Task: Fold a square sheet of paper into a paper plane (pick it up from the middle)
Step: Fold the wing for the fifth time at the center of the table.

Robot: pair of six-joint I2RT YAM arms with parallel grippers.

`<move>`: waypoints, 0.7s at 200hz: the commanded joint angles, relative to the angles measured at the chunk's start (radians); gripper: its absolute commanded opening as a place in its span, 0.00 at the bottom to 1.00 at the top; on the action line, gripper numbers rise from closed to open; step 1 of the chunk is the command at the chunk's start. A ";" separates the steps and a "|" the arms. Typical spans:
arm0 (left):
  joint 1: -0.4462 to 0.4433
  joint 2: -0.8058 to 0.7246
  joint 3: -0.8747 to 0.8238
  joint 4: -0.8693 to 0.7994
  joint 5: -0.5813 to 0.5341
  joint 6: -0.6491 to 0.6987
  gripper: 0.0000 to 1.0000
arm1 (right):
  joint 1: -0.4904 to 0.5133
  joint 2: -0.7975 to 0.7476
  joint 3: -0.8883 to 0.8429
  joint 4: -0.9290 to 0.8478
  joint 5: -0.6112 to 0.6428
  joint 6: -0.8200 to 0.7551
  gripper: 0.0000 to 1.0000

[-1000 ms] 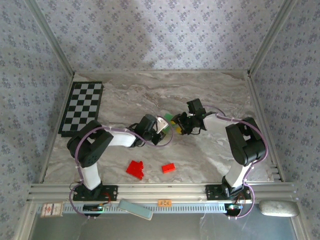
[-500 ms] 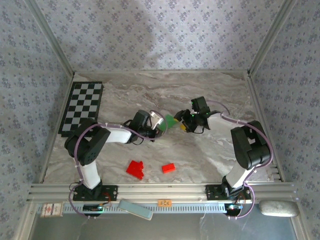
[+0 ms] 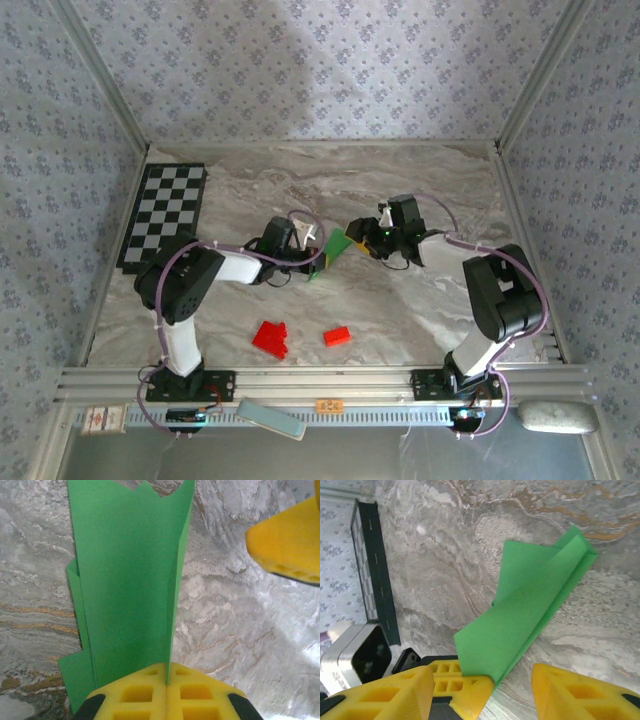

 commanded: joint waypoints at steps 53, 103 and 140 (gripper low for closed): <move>0.018 0.049 0.020 0.111 0.080 -0.304 0.00 | 0.018 0.113 0.016 0.163 -0.125 -0.070 0.52; 0.028 0.065 0.024 0.119 0.090 -0.391 0.00 | 0.039 0.186 0.076 0.151 -0.164 -0.103 0.50; 0.033 0.077 0.016 0.149 0.095 -0.438 0.00 | 0.048 0.229 0.115 0.139 -0.181 -0.123 0.49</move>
